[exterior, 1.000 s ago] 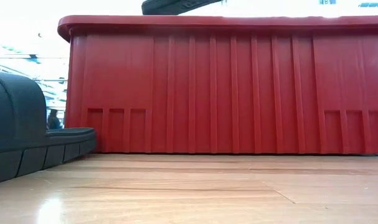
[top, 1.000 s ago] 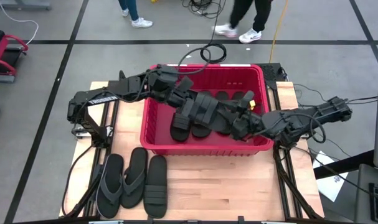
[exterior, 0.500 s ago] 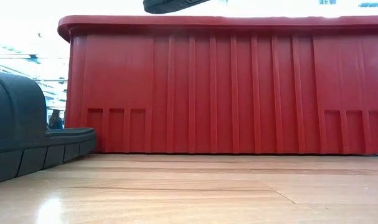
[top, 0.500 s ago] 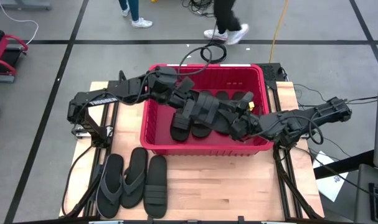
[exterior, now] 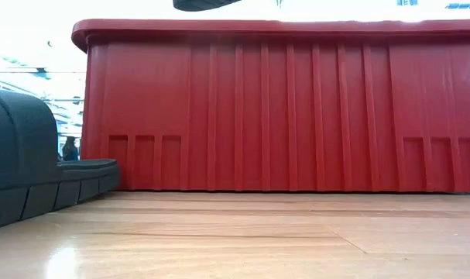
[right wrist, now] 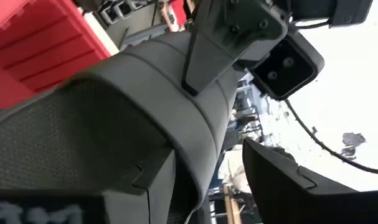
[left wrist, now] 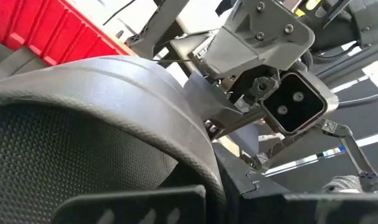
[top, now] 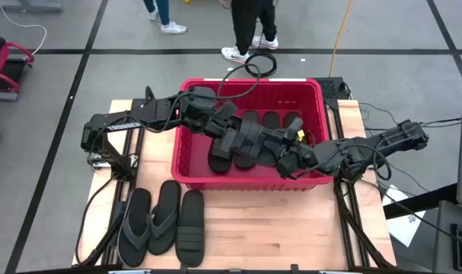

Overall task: Pick and place slides into bin
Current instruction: Put the black slide into the red container

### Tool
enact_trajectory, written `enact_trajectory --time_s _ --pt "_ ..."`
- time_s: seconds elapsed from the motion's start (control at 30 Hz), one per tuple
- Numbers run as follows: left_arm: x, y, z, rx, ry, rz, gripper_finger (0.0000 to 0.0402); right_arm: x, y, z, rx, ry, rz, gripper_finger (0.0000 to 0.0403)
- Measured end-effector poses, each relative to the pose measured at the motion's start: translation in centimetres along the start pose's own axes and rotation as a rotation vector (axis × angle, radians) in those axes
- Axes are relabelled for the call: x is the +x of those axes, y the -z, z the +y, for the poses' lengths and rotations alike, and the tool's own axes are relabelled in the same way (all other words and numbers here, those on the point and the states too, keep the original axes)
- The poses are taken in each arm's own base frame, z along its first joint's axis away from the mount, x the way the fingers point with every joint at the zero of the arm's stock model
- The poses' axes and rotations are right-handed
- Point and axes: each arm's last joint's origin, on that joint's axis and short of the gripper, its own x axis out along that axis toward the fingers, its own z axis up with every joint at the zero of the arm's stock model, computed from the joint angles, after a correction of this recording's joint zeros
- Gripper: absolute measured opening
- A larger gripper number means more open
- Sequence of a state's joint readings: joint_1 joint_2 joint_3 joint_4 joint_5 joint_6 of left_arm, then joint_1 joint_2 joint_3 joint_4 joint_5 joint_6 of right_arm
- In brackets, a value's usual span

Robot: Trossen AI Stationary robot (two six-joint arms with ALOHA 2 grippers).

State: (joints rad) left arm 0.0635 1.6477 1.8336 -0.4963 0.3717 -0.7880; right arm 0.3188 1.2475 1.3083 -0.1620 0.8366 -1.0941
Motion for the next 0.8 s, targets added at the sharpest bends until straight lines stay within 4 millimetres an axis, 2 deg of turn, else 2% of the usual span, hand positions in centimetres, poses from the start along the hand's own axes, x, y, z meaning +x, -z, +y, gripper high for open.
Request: enact_trajectory --time_s 0.17,0.37,0.53,0.7,0.8 --pt "-0.2 0.1 -0.2 0.000 0.012 0.013 0.0001 1.0 -1.0 0.3 -0.014 0.063 0.001 0.0177" --pt "-0.2 0.5 0.1 -0.020 -0.015 0.049 0.0001 2.5 -1.3 1.3 -0.025 0.060 0.028 0.0160" --pt "-0.2 0.8 0.2 -0.031 -0.025 0.087 0.0001 3.2 -1.5 1.8 -0.013 0.049 0.006 0.0108" --pt "-0.1 1.0 0.3 -0.034 -0.034 0.104 0.0001 3.7 -1.6 2.2 0.014 0.047 0.014 0.0018" --pt "-0.1 1.1 0.4 -0.032 -0.044 0.116 0.0002 3.6 -1.7 2.3 0.008 0.051 0.020 0.0009"
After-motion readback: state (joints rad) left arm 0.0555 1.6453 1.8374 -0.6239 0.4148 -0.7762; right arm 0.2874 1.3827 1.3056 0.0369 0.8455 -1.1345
